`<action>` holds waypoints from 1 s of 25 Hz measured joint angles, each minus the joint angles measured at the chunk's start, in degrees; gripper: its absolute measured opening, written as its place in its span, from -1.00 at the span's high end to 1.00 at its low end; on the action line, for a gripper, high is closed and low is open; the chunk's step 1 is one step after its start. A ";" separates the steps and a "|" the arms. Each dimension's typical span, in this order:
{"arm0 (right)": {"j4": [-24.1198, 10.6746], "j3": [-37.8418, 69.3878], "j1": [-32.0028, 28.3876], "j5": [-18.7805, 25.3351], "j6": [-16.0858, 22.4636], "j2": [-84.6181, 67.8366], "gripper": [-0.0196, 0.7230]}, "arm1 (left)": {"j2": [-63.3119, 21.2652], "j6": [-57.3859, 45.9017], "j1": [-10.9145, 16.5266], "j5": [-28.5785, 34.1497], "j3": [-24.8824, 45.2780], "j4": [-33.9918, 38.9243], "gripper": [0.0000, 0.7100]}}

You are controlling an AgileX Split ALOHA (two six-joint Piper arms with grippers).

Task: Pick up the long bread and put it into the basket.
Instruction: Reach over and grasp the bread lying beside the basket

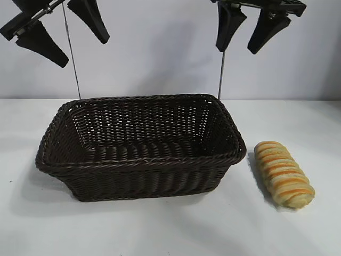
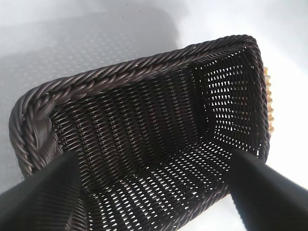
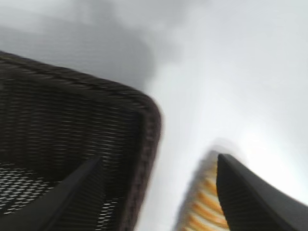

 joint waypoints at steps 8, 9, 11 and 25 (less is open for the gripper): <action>-0.57 0.00 -2.14 0.00 1.77 0.00 -0.36 | 0.00 0.00 0.00 -0.16 0.00 0.00 -0.71; -0.57 0.00 -2.27 0.00 1.77 0.00 -0.36 | 0.00 0.00 0.00 -0.26 0.00 0.00 -0.71; -0.57 0.00 -2.32 0.00 1.77 0.00 -0.36 | 0.00 0.00 0.00 -0.26 0.00 0.00 -0.71; 1.13 25.07 -2.32 -4.53 3.34 -0.10 -0.36 | 0.00 -0.06 0.00 -0.28 0.00 0.00 -0.71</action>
